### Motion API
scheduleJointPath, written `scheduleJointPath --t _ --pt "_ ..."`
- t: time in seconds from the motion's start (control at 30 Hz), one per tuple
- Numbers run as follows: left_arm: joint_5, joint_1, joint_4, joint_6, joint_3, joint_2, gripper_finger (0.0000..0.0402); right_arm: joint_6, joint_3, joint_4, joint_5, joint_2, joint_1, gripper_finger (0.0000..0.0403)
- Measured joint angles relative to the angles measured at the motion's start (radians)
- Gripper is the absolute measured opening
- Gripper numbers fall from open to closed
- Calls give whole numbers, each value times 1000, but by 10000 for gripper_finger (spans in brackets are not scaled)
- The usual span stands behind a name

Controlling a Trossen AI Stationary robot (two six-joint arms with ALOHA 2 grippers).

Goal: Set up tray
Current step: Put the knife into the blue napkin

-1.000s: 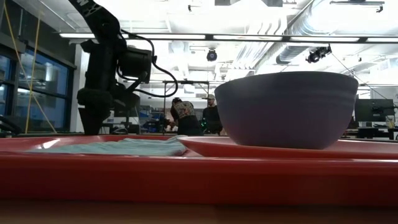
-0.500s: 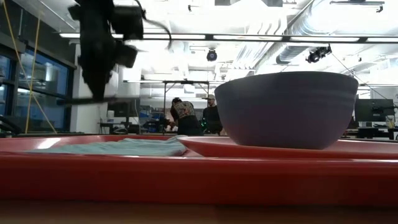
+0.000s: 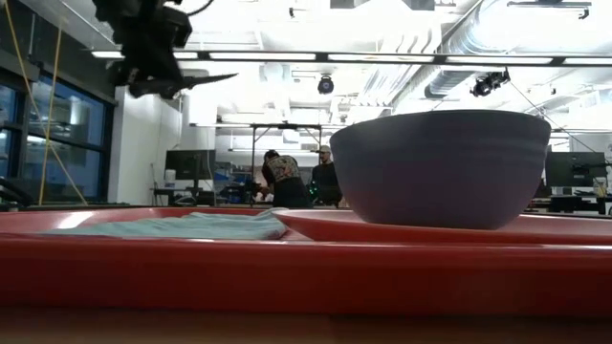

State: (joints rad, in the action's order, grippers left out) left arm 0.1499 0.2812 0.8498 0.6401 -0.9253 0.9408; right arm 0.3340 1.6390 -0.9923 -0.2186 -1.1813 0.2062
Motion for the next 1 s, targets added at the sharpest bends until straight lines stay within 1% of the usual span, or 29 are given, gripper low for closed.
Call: scheduleJointPath --t 0.13,0.3,0.37,0.5,0.6,0.67,0.77,0.87,0.93,1.0 --pt "-100 -47 -82 31 0 -1 47 31 0 5 -4 0 4 169" --pt "-136 -108 -105 63 17 13 47 51 0 22 -40 2 18 169" --pt "-148 -164 -145 81 34 11 47 51 0 30 -51 4 19 169" --pt "-237 -311 -230 119 76 11 47 41 0 31 -63 22 19 169" --pt "-304 -426 -242 232 95 11 47 16 0 31 -65 49 19 169" --pt "-369 -509 -268 307 99 11 47 -16 0 31 -66 75 19 169" --pt "-506 -615 -290 412 98 15 47 -101 0 25 -71 125 19 169" --pt "-650 -708 -326 538 98 54 47 -158 0 17 -111 183 17 169" --pt "-701 -752 -354 600 98 86 47 -190 0 6 -138 219 17 169" --pt "-717 -776 -381 678 97 137 47 -216 0 -9 -156 256 17 169"
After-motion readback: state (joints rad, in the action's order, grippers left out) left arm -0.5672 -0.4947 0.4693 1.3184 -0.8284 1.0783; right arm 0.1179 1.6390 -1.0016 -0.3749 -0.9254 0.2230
